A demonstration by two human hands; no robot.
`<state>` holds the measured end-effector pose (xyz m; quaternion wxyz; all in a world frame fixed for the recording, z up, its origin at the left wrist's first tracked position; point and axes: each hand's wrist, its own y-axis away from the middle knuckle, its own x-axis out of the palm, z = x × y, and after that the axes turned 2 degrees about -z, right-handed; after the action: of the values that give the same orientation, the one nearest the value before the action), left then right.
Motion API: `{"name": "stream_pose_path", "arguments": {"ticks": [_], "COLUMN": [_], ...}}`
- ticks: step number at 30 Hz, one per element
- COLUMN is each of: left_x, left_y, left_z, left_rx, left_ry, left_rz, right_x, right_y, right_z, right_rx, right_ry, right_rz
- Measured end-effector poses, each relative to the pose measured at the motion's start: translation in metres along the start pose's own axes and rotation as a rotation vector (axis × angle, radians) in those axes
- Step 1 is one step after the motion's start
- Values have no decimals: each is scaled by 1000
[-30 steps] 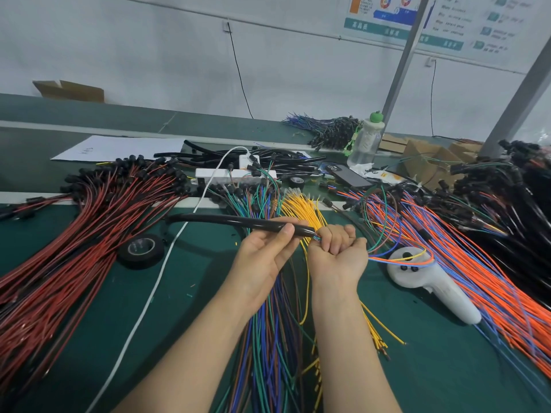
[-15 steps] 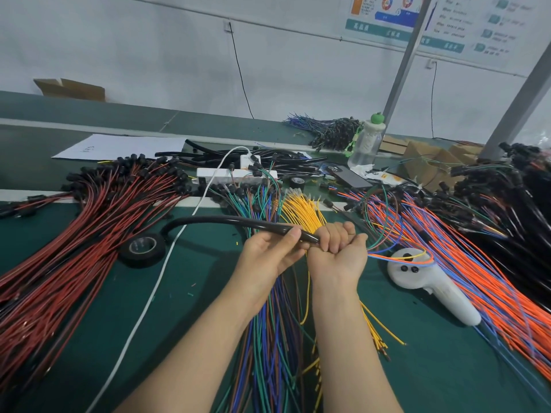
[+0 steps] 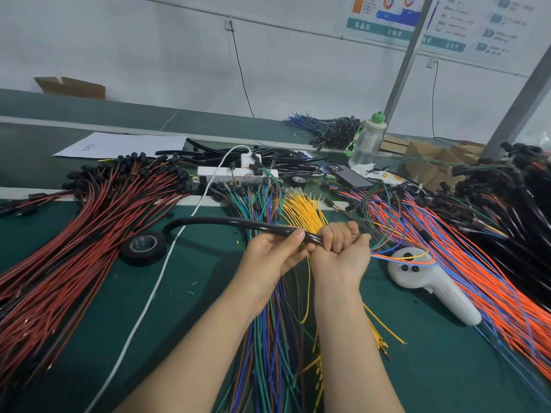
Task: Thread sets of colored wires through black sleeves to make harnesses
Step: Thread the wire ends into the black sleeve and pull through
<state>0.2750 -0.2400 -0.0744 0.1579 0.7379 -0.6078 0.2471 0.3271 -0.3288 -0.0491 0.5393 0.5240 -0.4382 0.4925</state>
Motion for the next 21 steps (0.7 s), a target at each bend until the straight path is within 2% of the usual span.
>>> {"name": "stream_pose_path", "arguments": {"ticks": [3,7,10,12,16,21], "left_x": [2,1,4,6,1,-19], "left_y": [1,-1,0,2,-2,-3], "left_z": [-1,-8,-6,-4,-15,-44], "left_rx": [31,96,156,213,262,298], "left_ry": [34,39,-80,-204,-146,-67], "left_rz": [-23,-38,-27,-23,-107,-165], "right_x": [1,0,-2,-3,-1,5], "right_y": [-1,-4,-2,2,10,1], "right_z": [-6,-14,-21,-30,-44,-7], "right_rx": [-27,-172,-192,-133,119,176], "right_ry": [113,558,793,867,782,238], "right_rz": [-18,-107,-107,-18,184,194]}}
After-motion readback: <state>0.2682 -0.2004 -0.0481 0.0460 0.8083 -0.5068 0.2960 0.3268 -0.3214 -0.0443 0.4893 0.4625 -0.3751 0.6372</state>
